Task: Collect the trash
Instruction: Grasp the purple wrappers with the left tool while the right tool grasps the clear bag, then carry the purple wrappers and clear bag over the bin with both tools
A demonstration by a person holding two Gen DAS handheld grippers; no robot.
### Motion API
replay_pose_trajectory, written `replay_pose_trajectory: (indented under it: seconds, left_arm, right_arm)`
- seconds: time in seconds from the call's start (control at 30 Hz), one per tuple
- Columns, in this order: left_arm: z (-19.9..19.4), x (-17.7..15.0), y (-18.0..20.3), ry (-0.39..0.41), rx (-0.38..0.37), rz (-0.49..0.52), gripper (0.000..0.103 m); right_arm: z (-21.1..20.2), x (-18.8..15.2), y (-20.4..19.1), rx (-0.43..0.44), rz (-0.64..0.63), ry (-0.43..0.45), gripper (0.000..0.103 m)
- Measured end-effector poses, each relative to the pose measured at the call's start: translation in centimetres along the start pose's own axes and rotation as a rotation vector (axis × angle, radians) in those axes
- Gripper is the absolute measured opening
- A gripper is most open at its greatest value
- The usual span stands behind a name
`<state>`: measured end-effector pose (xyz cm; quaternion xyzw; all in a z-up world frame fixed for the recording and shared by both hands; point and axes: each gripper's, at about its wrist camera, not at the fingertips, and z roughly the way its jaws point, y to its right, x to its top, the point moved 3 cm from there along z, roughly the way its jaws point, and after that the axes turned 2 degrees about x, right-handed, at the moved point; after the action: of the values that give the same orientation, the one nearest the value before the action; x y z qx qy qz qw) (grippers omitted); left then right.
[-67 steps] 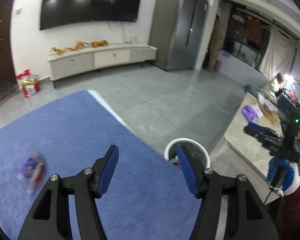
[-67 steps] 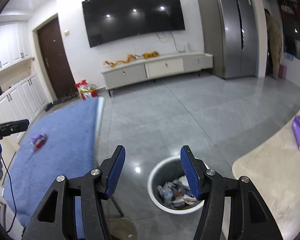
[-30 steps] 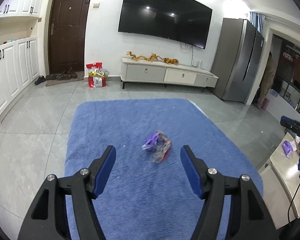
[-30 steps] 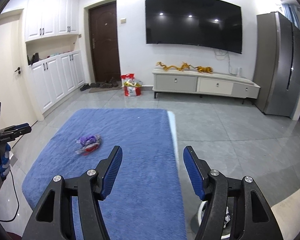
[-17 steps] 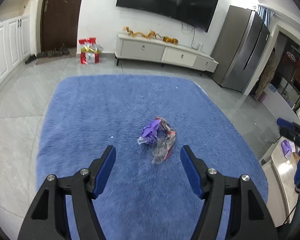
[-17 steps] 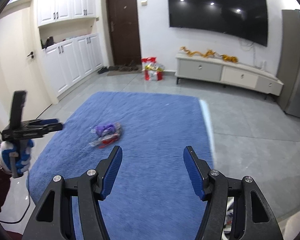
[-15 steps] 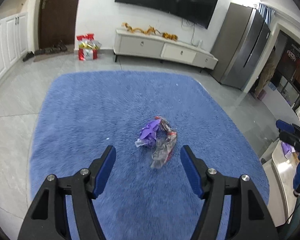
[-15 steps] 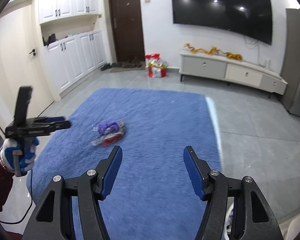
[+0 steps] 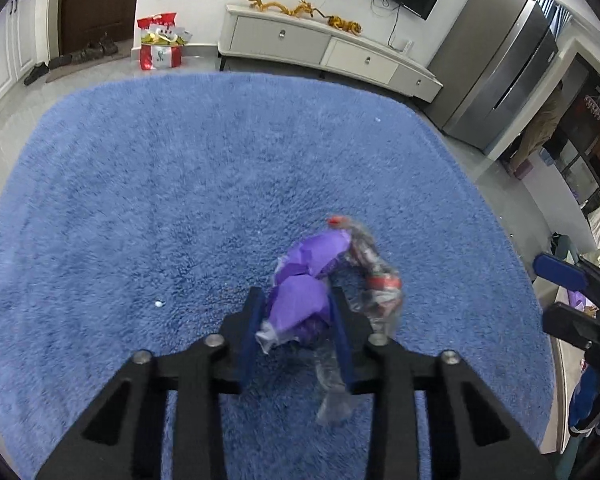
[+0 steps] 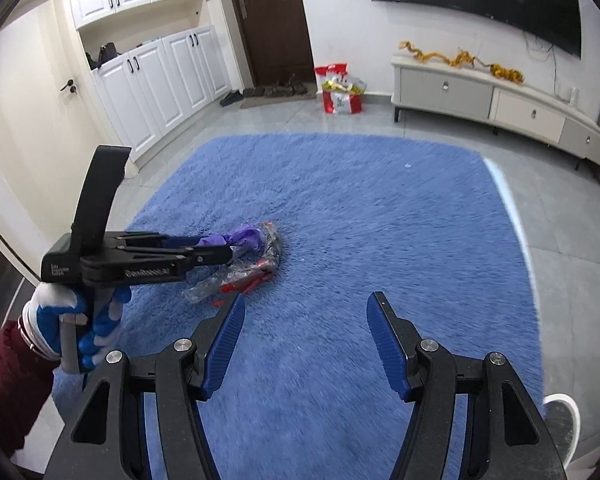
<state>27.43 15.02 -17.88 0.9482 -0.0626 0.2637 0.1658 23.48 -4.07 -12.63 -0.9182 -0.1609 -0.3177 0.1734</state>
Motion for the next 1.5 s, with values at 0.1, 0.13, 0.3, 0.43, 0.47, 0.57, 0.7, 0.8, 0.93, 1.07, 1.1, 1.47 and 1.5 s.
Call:
replay_pose_trajectory:
  seconds: [0.1, 0.13, 0.3, 0.43, 0.47, 0.57, 0.7, 0.8, 0.93, 1.07, 1.1, 1.47, 1.5]
  left_arm:
    - [0.1, -0.4, -0.3, 0.042, -0.022, -0.004, 0.029]
    - [0.0, -0.6, -0.5, 0.059, -0.031, -0.014, 0.029]
    - [-0.5, -2.0, -2.6, 0.143, -0.102, -0.118, 0.027]
    - [-1.2, -2.2, -4.5, 0.188, -0.107, -0.2, 0.027]
    - [-1.4, -2.3, -5.0, 0.201, -0.113, -0.224, 0.027]
    - [-1.6, -2.5, -5.4, 0.206, -0.111, -0.237, 0.027]
    - [-1.5, -2.5, -5.3, 0.204, -0.095, -0.219, 0.027]
    - [-1.2, -2.1, -5.3, 0.201, -0.089, -0.224, 0.027]
    - [-1.3, -2.2, -4.3, 0.198, -0.054, -0.209, 0.027]
    - [-2.0, -2.7, -3.1, 0.202, -0.028, -0.192, 0.027]
    - [-2.3, -3.1, -3.0, 0.201, -0.033, -0.192, 0.027]
    - [-8.6, -5.5, 2.0, 0.243, -0.11, -0.089, 0.027]
    - [-9.0, -5.5, 2.4, 0.248, -0.115, -0.081, 0.027]
  right_arm:
    - [2.3, 0.5, -0.1, 0.009, 0.016, -0.026, 0.062]
    - [3.0, 0.5, -0.2, 0.015, 0.025, -0.034, 0.062]
    - [6.6, 0.6, -0.6, 0.059, 0.084, -0.073, 0.062]
    - [9.1, 0.4, -0.8, 0.097, 0.146, -0.096, 0.061]
    - [9.6, 0.4, -0.8, 0.104, 0.162, -0.099, 0.059]
    - [10.5, 0.8, -1.0, 0.114, 0.183, -0.082, 0.054]
    - [11.4, 1.4, -1.6, 0.113, 0.172, -0.088, 0.035]
    - [11.8, 1.4, -2.6, 0.098, 0.13, -0.098, 0.023]
    - [10.2, 0.9, -3.3, 0.096, 0.081, -0.09, 0.019]
    - [6.4, -0.2, -3.1, 0.075, 0.028, -0.065, 0.019]
    - [5.2, -0.6, -3.0, 0.062, 0.009, -0.059, 0.019]
    - [-8.6, -6.3, 0.7, -0.061, -0.037, 0.015, 0.019]
    - [-9.9, -6.6, 1.3, -0.074, -0.028, 0.029, 0.019]
